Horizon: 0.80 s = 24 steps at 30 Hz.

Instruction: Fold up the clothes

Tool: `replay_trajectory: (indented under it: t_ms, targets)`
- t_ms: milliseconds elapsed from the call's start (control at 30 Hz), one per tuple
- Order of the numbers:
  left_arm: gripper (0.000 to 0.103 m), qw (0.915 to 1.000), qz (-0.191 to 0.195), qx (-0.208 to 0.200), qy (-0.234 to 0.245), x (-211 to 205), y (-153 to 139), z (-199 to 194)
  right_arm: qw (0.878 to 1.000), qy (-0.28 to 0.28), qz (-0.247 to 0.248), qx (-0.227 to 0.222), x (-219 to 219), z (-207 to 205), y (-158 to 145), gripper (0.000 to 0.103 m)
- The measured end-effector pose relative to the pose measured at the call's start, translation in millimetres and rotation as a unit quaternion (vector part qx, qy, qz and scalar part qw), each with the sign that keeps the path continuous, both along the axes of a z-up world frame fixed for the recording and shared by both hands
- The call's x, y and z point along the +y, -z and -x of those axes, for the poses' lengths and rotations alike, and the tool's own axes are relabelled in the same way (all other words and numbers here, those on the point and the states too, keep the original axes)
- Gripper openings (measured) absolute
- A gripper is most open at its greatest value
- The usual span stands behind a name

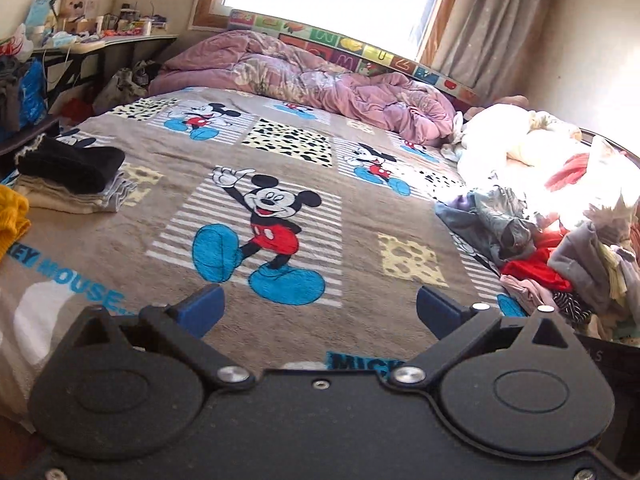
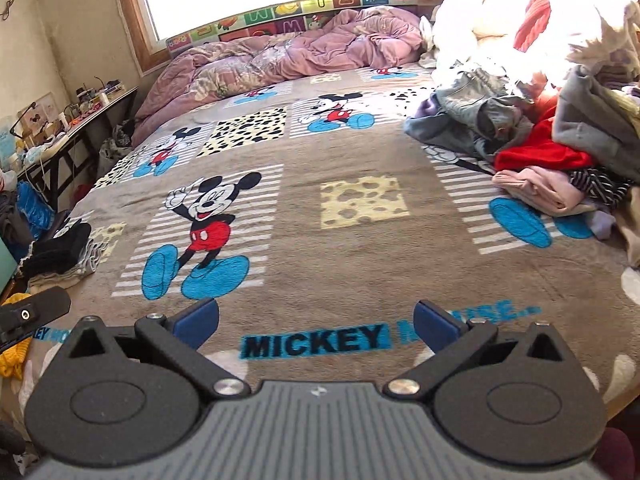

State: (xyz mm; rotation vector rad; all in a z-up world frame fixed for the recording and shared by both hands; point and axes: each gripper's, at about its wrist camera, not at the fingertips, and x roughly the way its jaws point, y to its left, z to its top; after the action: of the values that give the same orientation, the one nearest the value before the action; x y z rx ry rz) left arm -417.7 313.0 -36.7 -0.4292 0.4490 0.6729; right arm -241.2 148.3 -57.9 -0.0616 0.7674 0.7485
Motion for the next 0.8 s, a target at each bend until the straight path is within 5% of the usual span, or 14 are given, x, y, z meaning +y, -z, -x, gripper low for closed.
replay_trajectory:
  t_ms: [200, 400, 800]
  targets:
    - [0.103, 0.9979, -0.049, 0.039, 0.02, -49, -7, -16, 0.999, 0.03, -0.01, -0.035, -52, 7, -4, 0.103]
    - [0.103, 0.9948, -0.08, 0.063, -0.009, -78, 2, -4, 0.999, 0.015, -0.01, -0.046, -73, 30, -8, 0.103]
    - [0.103, 0.9899, -0.098, 0.087, -0.055, -85, -13, 35, 0.998, -0.041, -0.022, -0.05, -57, 65, -26, 0.103]
